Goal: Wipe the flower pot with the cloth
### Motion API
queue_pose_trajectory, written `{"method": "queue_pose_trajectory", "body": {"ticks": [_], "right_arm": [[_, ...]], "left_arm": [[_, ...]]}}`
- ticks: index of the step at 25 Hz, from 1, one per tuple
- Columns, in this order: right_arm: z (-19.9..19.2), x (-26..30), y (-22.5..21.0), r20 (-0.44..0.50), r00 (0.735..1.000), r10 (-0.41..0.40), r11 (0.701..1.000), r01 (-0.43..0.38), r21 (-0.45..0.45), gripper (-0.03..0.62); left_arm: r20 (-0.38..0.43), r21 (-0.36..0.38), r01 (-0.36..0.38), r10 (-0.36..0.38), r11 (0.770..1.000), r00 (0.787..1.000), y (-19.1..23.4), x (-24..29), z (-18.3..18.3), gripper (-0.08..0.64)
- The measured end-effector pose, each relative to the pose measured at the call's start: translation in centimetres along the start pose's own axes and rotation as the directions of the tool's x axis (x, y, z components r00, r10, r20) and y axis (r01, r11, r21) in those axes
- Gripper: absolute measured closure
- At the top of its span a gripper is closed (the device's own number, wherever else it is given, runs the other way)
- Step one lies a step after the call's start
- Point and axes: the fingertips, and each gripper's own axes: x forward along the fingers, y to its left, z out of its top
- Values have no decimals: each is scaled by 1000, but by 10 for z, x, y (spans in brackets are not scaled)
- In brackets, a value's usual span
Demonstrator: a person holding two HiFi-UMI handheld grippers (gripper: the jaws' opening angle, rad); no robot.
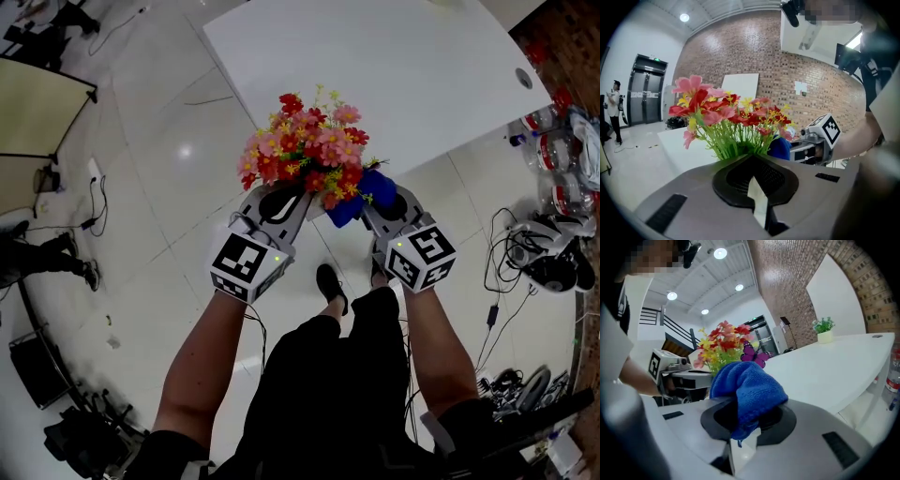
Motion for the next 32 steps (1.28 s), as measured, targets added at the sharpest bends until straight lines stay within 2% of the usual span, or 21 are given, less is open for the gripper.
{"method": "queue_pose_trajectory", "body": {"ticks": [2,4,8,11,14,20,25,32], "right_arm": [[3,-5,-11,15,999,-40,999,40,10,529],[4,-10,-6,16,999,-30,1000,30,-1,529],[-9,-15,50,-32,995,94,995,-95,-38,529],[-29,-3,94,-102,977,188,978,-196,-76,529],[-39,16,106,-137,968,209,971,-223,-92,529],[-21,15,69,-117,978,175,981,-183,-63,529],[-4,4,28,-82,991,106,994,-108,-21,529],[13,14,-27,-113,993,45,999,-44,15,529]], "left_arm": [[0,-1,-3,3,1000,1000,-1,0,-1,560],[3,0,-9,9,1000,1000,-1,1,-1,560],[4,-1,-15,15,1000,1000,0,1,-1,560],[2,-1,-13,13,1000,1000,0,0,-1,560],[-1,-2,-14,14,1000,1000,1,0,-1,560],[-5,-7,-15,15,1000,1000,0,2,-1,560],[4,-4,-22,22,1000,1000,0,0,-2,560],[-2,-12,-25,25,1000,1000,-1,4,-2,560]]}}
